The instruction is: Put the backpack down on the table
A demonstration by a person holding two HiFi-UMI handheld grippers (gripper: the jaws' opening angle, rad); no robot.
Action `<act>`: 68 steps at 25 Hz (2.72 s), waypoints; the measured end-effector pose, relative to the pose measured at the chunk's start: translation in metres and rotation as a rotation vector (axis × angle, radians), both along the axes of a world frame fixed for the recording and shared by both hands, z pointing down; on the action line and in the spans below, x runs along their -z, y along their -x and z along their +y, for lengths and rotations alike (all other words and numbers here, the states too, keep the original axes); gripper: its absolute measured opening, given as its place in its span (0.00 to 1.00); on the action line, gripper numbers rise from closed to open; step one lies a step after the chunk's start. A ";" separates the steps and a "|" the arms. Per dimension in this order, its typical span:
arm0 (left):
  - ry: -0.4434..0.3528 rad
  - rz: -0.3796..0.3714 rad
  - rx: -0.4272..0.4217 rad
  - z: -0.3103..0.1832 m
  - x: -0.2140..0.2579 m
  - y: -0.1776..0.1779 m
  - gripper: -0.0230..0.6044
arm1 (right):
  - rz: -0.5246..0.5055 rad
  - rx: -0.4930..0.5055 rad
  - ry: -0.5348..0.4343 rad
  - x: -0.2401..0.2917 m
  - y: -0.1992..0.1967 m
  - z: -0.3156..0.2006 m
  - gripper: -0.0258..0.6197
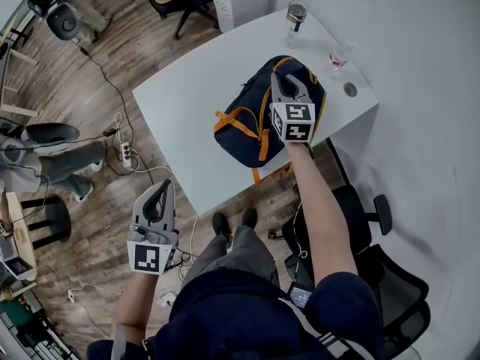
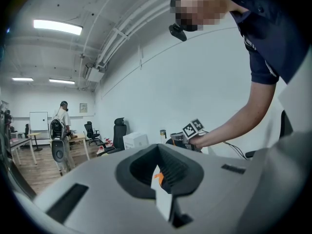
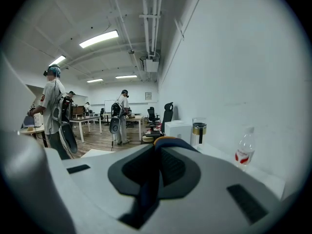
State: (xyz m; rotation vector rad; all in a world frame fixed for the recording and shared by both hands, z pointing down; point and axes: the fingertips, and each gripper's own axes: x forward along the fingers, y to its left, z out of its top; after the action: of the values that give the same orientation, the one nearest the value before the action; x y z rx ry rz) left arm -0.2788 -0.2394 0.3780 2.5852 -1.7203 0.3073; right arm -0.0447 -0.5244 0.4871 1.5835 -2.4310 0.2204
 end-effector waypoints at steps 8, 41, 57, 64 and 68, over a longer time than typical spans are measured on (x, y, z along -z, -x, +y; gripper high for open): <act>0.002 0.000 0.003 -0.002 -0.001 -0.001 0.04 | 0.015 -0.011 0.025 -0.018 -0.004 -0.001 0.08; 0.009 -0.021 0.011 0.004 -0.012 0.002 0.04 | 0.074 -0.044 0.210 -0.091 -0.030 -0.011 0.08; -0.003 -0.031 0.012 0.004 -0.012 0.004 0.04 | 0.086 -0.053 0.270 -0.107 -0.033 -0.013 0.08; -0.001 -0.038 0.009 0.005 -0.014 0.004 0.04 | 0.093 -0.053 0.302 -0.113 -0.035 -0.014 0.09; 0.012 -0.036 0.013 0.006 -0.015 0.006 0.04 | 0.099 -0.060 0.317 -0.116 -0.038 -0.013 0.09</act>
State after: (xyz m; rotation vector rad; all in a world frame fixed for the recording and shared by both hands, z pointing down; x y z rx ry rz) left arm -0.2846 -0.2334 0.3932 2.5743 -1.7407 0.3646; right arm -0.0069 -0.5375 0.6027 1.4875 -2.1492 0.4990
